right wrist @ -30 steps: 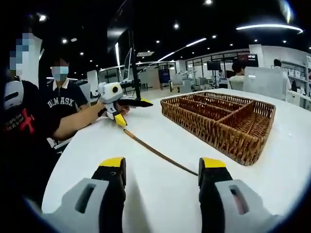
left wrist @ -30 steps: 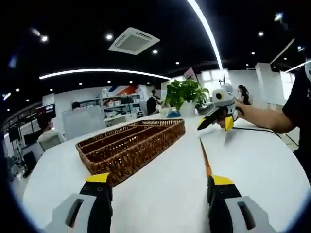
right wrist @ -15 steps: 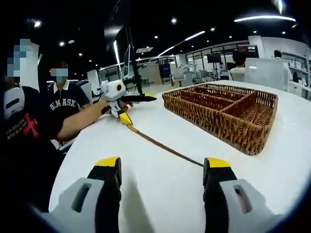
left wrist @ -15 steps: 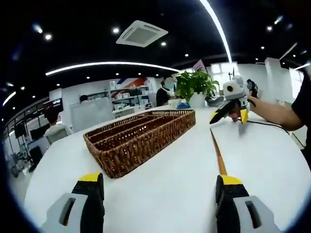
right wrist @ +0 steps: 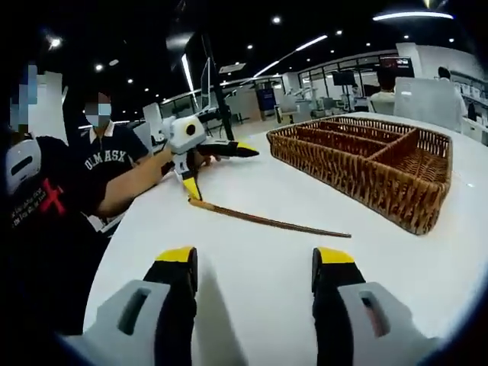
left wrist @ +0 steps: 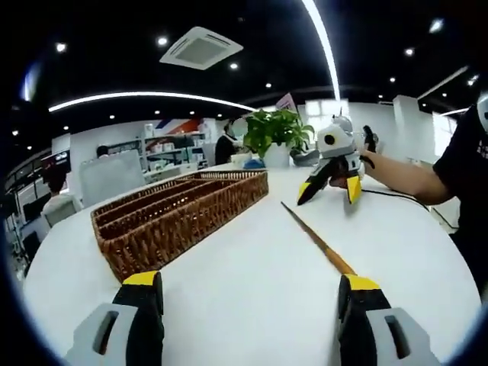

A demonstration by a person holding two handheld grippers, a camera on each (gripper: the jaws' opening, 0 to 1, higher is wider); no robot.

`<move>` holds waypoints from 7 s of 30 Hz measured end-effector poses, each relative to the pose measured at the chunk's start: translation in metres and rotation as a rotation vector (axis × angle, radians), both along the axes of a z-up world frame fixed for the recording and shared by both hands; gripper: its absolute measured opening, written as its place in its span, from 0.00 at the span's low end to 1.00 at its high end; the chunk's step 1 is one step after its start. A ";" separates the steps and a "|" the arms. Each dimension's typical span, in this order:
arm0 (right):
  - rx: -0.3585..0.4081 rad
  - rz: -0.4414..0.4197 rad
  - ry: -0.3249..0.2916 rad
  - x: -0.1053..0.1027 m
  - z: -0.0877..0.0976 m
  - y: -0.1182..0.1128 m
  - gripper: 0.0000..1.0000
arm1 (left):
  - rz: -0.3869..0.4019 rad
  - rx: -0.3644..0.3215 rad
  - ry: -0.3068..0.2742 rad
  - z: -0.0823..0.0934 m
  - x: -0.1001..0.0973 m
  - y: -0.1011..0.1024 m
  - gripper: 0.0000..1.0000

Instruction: Arrange the knives, forks, and spoons in their matching storage slots by inserting each utensil handle-first until every utensil is classified and aligned in the correct compartment

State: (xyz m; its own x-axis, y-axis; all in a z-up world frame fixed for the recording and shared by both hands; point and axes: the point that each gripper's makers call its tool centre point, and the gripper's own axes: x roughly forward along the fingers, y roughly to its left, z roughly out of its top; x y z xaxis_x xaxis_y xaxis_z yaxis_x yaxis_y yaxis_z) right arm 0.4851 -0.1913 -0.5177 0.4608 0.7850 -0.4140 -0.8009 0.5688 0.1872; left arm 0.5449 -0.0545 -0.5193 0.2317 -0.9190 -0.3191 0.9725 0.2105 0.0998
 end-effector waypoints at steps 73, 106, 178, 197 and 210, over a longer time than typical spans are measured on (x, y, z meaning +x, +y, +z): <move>-0.187 0.004 -0.124 0.025 -0.007 0.031 0.28 | 0.057 -0.062 -0.030 0.011 0.011 -0.004 1.00; -0.118 -0.017 -0.214 -0.009 -0.007 -0.012 0.35 | 0.147 -0.151 -0.024 0.042 0.025 0.043 1.00; -0.048 -0.600 -0.245 0.023 0.097 -0.052 0.04 | 0.237 -0.227 -0.075 0.053 0.038 0.064 1.00; -0.059 -0.852 -0.234 0.013 0.131 -0.113 0.04 | 0.261 -0.248 -0.090 0.058 0.041 0.067 1.00; -0.066 -0.880 -0.227 0.021 0.128 -0.116 0.03 | 0.293 -0.272 -0.075 0.063 0.046 0.074 1.00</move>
State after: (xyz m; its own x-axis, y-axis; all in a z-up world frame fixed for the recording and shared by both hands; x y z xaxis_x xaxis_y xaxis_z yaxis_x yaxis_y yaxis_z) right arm 0.5065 -0.3071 -0.3893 0.9582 0.0892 -0.2719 -0.0861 0.9960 0.0231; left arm 0.5912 0.0197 -0.4568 0.5100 -0.8590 -0.0457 0.8593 0.5065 0.0708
